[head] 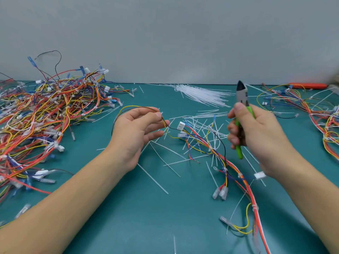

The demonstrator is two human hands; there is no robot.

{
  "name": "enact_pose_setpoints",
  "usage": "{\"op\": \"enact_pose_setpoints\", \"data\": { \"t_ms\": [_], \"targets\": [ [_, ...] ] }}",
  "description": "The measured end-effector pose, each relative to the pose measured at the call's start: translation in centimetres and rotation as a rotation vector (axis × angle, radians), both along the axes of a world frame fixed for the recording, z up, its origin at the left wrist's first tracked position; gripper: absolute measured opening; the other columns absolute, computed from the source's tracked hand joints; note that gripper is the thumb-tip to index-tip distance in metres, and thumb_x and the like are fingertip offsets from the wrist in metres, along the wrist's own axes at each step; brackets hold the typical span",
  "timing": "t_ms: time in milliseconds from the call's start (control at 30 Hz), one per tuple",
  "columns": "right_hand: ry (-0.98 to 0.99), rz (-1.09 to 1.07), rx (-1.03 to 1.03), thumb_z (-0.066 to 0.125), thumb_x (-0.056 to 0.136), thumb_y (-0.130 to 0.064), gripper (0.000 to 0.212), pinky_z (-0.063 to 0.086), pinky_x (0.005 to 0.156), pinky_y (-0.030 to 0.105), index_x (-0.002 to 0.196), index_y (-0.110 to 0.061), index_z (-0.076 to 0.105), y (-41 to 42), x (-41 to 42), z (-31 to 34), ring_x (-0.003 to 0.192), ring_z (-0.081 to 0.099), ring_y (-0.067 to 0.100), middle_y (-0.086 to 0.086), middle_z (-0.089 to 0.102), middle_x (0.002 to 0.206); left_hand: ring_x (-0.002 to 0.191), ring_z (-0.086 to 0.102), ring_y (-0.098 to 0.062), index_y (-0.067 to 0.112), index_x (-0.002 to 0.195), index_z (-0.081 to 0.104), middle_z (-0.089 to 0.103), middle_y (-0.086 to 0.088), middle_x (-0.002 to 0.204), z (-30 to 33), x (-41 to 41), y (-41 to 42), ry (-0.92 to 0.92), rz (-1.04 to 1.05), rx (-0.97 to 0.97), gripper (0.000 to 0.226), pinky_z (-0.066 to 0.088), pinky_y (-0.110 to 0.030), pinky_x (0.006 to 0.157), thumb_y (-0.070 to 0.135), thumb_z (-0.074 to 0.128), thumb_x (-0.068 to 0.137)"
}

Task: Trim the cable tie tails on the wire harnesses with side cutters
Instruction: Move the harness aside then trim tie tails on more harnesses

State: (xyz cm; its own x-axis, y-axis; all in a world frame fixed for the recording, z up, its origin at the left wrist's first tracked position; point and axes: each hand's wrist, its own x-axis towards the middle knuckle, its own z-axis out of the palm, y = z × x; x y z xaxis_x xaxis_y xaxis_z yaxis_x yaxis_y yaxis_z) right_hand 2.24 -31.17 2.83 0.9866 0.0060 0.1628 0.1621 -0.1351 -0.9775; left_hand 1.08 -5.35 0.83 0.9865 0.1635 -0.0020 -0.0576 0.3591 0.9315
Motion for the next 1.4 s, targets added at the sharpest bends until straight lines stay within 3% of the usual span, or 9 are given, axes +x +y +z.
{"op": "enact_pose_setpoints", "data": {
  "t_ms": [167, 333, 533, 633, 833, 1000, 1067, 1167, 1400],
  "targets": [
    [0.262, -0.068, 0.199, 0.047, 0.108, -0.042, 0.028, 0.049, 0.049, 0.030, 0.094, -0.020, 0.056, -1.8, 1.4, 0.1, 0.047, 0.049, 0.016, -0.003, 0.052, 0.061, 0.077, 0.077, -0.027, 0.006, 0.093, 0.071, 0.073, -0.011, 0.092, -0.4, 1.0, 1.5, 0.097, 0.136, 0.050, 0.006, 0.062, -0.029, 0.064, 0.003, 0.075, 0.089],
    [0.650, 0.022, 0.777, 0.049, 0.104, -0.031, 0.021, 0.057, 0.053, 0.031, 0.095, -0.016, 0.060, -2.6, 1.8, 0.1, 0.054, 0.061, 0.017, 0.001, 0.060, 0.072, 0.072, 0.077, -0.022, 0.001, 0.094, 0.070, 0.074, -0.010, 0.080, -0.6, 1.6, 2.6, 0.192, 0.143, -0.015, 0.003, 0.061, -0.026, 0.062, 0.003, 0.071, 0.093],
    [0.637, 0.043, 0.833, 0.052, 0.101, -0.032, 0.024, 0.063, 0.066, 0.045, 0.106, -0.012, 0.065, -2.8, 1.7, 0.3, 0.075, 0.075, 0.025, 0.007, 0.072, 0.091, 0.076, 0.078, -0.024, 0.003, 0.099, 0.070, 0.076, -0.010, 0.086, -0.3, 1.6, 2.7, 0.222, 0.066, -0.044, 0.006, 0.061, -0.028, 0.061, 0.008, 0.069, 0.095],
    [0.565, 0.036, 0.594, 0.051, 0.103, -0.040, 0.033, 0.064, 0.068, 0.048, 0.109, -0.012, 0.067, -3.1, 1.9, 0.7, 0.075, 0.076, 0.027, 0.010, 0.075, 0.087, 0.083, 0.079, -0.026, 0.009, 0.106, 0.068, 0.078, -0.010, 0.097, -0.2, 1.6, 2.7, 0.212, 0.063, -0.025, 0.013, 0.061, -0.030, 0.060, 0.015, 0.072, 0.094],
    [0.125, -0.232, -0.331, 0.041, 0.098, -0.053, 0.038, 0.048, 0.074, 0.037, 0.103, -0.029, 0.070, -3.8, 1.9, 0.7, 0.074, 0.065, 0.020, 0.000, 0.071, 0.086, 0.080, 0.077, -0.023, 0.017, 0.106, 0.068, 0.080, -0.005, 0.099, -0.1, 1.4, 2.9, 0.141, 0.059, 0.074, 0.012, 0.058, -0.026, 0.055, 0.011, 0.070, 0.096],
    [0.171, -0.214, -0.812, 0.056, 0.094, -0.057, 0.032, 0.040, 0.063, 0.031, 0.099, -0.027, 0.067, -5.6, 2.2, 0.3, 0.076, 0.059, 0.023, -0.002, 0.064, 0.084, 0.076, 0.076, -0.021, 0.013, 0.104, 0.068, 0.080, -0.006, 0.094, -0.3, 1.5, 2.9, 0.126, 0.111, 0.128, 0.010, 0.060, -0.027, 0.057, 0.006, 0.069, 0.096],
    [0.237, -0.213, -1.010, 0.061, 0.093, -0.056, 0.030, 0.049, 0.072, 0.035, 0.102, -0.028, 0.065, -6.0, 2.3, -0.1, 0.087, 0.061, 0.028, 0.000, 0.064, 0.092, 0.076, 0.076, -0.020, 0.013, 0.104, 0.069, 0.080, -0.006, 0.096, -0.4, 1.5, 2.9, 0.122, 0.107, 0.140, 0.011, 0.060, -0.026, 0.057, 0.007, 0.070, 0.095],
    [0.308, -0.213, -1.124, 0.064, 0.093, -0.057, 0.028, 0.050, 0.098, 0.050, 0.099, -0.030, 0.060, -6.2, 2.6, -0.6, 0.112, 0.057, 0.039, 0.010, 0.064, 0.117, 0.075, 0.076, -0.021, 0.013, 0.104, 0.069, 0.080, -0.006, 0.096, -0.6, 1.5, 2.9, 0.114, 0.103, 0.150, 0.012, 0.059, -0.027, 0.056, 0.007, 0.071, 0.094],
    [0.270, -0.243, -1.099, 0.076, 0.079, -0.064, 0.036, 0.053, 0.095, 0.047, 0.083, -0.034, 0.056, -6.0, 2.6, -1.0, 0.113, 0.057, 0.036, 0.007, 0.066, 0.116, 0.073, 0.075, -0.022, 0.011, 0.104, 0.069, 0.079, -0.009, 0.093, -1.0, 1.5, 2.5, 0.080, 0.091, 0.275, 0.009, 0.061, -0.030, 0.059, 0.008, 0.070, 0.096]
  ]
}}
